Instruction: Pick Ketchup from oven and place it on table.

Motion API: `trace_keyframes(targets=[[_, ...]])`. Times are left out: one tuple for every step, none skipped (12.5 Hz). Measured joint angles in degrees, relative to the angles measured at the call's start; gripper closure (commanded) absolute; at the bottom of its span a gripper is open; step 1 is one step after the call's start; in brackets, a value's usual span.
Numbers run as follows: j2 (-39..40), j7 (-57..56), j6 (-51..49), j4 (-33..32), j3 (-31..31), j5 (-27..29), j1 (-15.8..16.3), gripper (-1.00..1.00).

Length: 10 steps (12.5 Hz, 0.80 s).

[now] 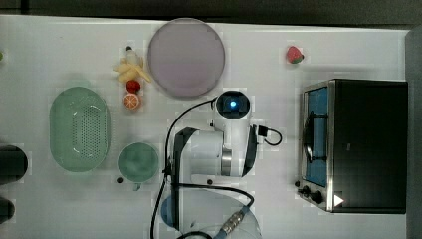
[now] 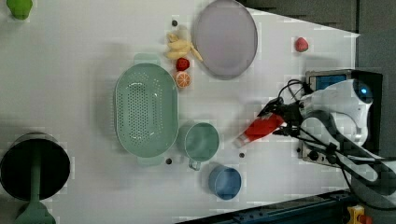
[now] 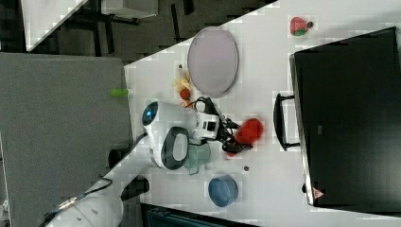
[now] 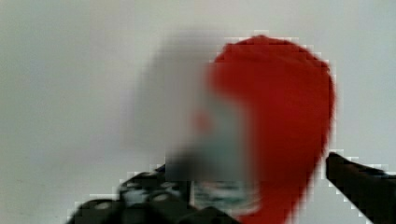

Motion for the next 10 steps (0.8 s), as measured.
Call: trace_keyframes(targets=[[0.46, 0.02, 1.71, -0.9, 0.8, 0.0, -0.01, -1.0], [0.43, 0.1, 2.01, -1.34, 1.42, -0.01, 0.17, -1.0], [0.35, 0.26, 2.21, -1.01, 1.15, -0.3, 0.89, -1.0], [-0.7, 0.28, 2.18, -1.01, 1.21, -0.19, 1.16, -1.0], [-2.57, 0.41, 1.76, -1.12, 1.62, -0.06, 0.98, -1.0], [-4.77, 0.6, 1.45, -0.45, 2.18, -0.39, 0.71, -1.0], [-7.64, 0.65, -0.03, 0.45, 2.2, 0.26, 0.9, -1.0], [-11.24, 0.85, -2.94, 2.13, 1.56, 1.46, 1.62, -1.0], [-14.96, 0.94, -6.21, 4.92, 1.62, 1.73, 1.57, -1.0], [-18.58, 0.95, -9.88, 8.5, 1.5, 1.72, 1.73, -1.0]])
